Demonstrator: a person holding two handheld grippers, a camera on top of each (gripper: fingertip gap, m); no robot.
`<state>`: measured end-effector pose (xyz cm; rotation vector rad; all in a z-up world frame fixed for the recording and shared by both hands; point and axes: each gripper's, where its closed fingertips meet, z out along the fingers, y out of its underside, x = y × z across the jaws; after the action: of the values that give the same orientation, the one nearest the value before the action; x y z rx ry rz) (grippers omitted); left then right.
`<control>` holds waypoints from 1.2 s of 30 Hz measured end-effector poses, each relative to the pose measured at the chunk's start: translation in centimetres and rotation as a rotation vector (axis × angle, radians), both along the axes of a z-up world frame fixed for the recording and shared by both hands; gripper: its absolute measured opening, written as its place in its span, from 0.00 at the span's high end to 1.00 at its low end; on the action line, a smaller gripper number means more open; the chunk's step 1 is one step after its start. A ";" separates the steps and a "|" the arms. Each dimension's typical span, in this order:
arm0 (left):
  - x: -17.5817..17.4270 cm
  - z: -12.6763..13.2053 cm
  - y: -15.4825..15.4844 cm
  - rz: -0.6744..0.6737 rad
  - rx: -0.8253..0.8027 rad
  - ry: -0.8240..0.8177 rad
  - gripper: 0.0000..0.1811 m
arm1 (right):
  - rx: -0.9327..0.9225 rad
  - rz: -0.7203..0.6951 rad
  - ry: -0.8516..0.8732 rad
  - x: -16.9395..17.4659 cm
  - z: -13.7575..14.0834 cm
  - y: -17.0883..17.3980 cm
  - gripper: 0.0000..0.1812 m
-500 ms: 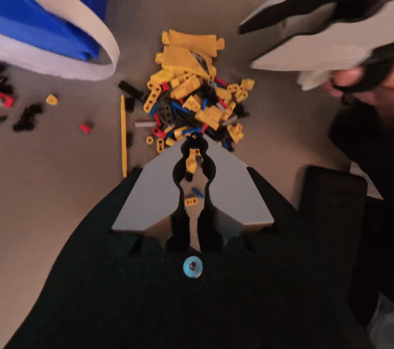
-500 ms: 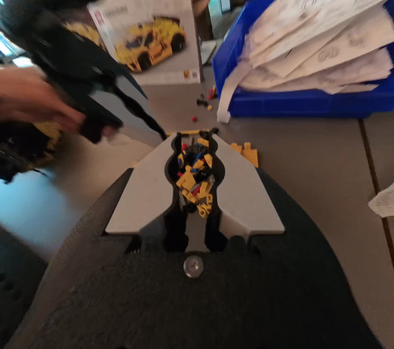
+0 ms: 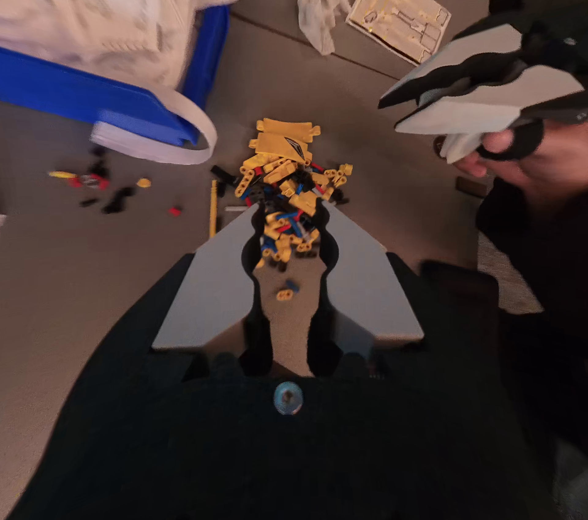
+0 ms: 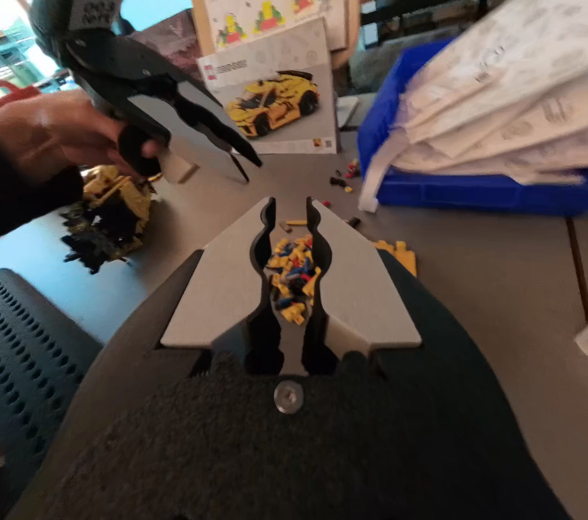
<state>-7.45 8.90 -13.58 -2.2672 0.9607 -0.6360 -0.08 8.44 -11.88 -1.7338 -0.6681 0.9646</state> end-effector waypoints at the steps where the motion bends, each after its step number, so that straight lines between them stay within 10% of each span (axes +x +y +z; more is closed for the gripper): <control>1: -1.6 1.7 -1.0 -0.014 0.058 0.002 0.83 | 0.035 0.036 0.003 -1.0 0.9 -0.8 0.89; 6: -11.0 7.1 -10.3 -0.058 0.261 -0.025 0.84 | 0.227 0.377 -0.028 -10.0 2.2 -7.8 0.86; 12: -19.0 6.4 -20.6 -0.037 0.405 -0.198 0.85 | 0.060 1.039 -0.213 -19.3 -5.9 -21.8 0.81; 22: -20.8 -3.6 -26.3 0.216 0.438 -0.253 0.88 | -0.029 0.955 -0.124 -23.6 -7.2 -21.6 0.81; 36: -21.0 -4.0 -27.8 0.246 0.553 -0.101 0.94 | -0.020 1.049 -0.137 -27.0 -7.2 -27.4 0.89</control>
<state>-28.49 -18.92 -17.55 -1.8000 0.6866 -0.3207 -27.05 -18.98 -19.09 -1.4245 -1.7431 1.5328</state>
